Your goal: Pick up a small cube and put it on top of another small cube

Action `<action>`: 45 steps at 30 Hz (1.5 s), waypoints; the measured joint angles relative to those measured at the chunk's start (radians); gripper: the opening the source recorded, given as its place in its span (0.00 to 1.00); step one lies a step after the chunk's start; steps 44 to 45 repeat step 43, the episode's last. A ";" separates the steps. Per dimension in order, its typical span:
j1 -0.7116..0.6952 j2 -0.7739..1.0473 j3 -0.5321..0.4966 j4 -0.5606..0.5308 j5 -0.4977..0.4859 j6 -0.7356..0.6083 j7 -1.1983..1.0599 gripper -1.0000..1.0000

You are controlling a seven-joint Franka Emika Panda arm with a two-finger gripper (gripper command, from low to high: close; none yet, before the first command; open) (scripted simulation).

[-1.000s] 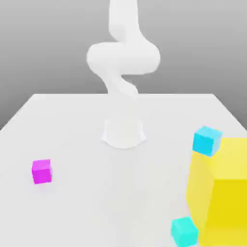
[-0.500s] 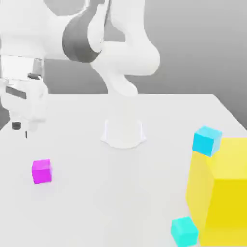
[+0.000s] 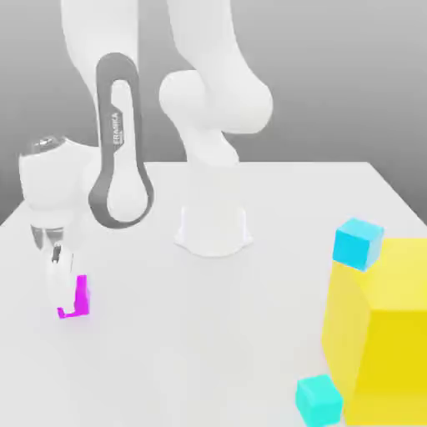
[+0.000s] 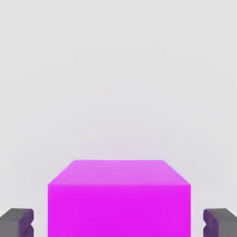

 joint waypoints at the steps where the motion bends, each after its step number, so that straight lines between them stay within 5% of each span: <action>1: 0.000 0.000 0.000 0.000 -0.001 0.000 0.001 0.00; 6: 0.019 -0.024 -0.026 -0.005 -0.028 -0.018 0.021 0.00; 12: 0.081 -0.206 -0.150 -0.042 -0.266 -0.158 0.195 0.00; 16: 0.039 -0.274 -0.078 0.007 -0.320 -0.274 0.170 0.00; 35: 0.989 -0.332 0.354 0.664 -0.287 -0.989 -0.557 0.00; 38: 1.016 -0.291 0.365 0.648 -0.301 -0.934 -0.592 0.00; 39: 1.015 -0.278 0.367 0.631 -0.304 -0.905 -0.593 1.00; 45: 1.013 -0.278 0.367 0.631 -0.304 -0.905 -0.593 1.00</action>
